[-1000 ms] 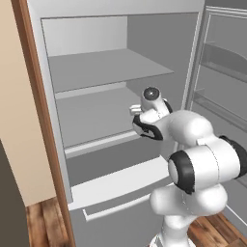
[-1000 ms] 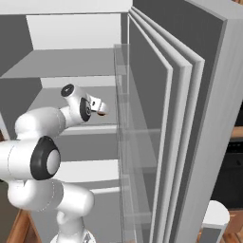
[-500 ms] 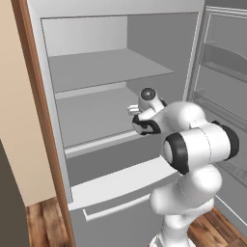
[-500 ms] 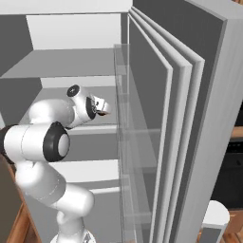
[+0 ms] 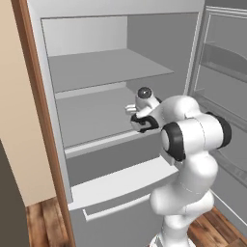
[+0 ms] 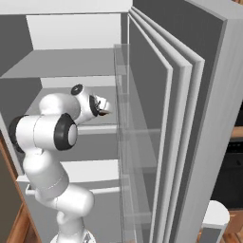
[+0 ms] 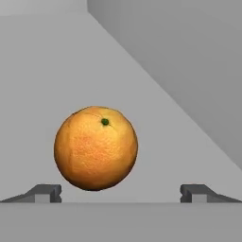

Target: Open the fridge, remove the orange, lemon, and steak, and place them on any counter.

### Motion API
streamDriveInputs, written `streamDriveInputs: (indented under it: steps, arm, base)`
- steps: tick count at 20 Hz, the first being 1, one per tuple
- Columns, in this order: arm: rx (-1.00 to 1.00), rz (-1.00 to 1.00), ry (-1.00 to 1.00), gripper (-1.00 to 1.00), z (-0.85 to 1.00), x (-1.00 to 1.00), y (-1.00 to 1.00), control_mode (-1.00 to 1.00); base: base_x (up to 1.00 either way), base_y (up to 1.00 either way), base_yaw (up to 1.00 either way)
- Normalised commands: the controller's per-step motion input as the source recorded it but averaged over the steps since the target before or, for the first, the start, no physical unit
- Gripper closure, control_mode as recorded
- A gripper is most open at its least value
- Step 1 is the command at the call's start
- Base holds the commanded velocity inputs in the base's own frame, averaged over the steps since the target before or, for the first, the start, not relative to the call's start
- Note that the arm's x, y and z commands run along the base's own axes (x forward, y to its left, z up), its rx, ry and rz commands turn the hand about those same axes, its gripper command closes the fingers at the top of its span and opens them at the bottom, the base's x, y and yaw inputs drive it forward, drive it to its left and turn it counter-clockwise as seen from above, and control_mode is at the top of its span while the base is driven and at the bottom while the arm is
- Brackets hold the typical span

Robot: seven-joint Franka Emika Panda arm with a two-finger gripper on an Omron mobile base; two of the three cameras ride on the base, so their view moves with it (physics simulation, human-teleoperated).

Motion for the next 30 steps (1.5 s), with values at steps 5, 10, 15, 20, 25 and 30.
streamDriveInputs:
  steps: [5,10,15,20,25,30]
  arm:
    - [0.0,0.0,0.01,-1.0,-0.12,0.49,0.14,-1.0]
    - [0.0,0.0,0.05,-1.0,-0.25,0.41,0.17,-1.0]
    - [0.0,0.0,0.09,1.0,-0.39,0.15,0.0,-1.0]
    - [0.0,0.0,0.02,1.0,-0.24,-0.17,0.0,-1.0]
    - [0.07,0.0,-0.31,1.0,0.44,-1.0,-0.13,-1.0]
    - [0.08,0.0,-0.2,1.0,0.89,-1.0,-0.01,-1.0]
  base:
    - [0.0,0.0,0.0]
    - [0.0,0.0,0.0]
    - [0.0,0.0,0.0]
    - [0.0,0.0,0.0]
    - [0.0,0.0,0.0]
    - [0.0,0.0,0.0]
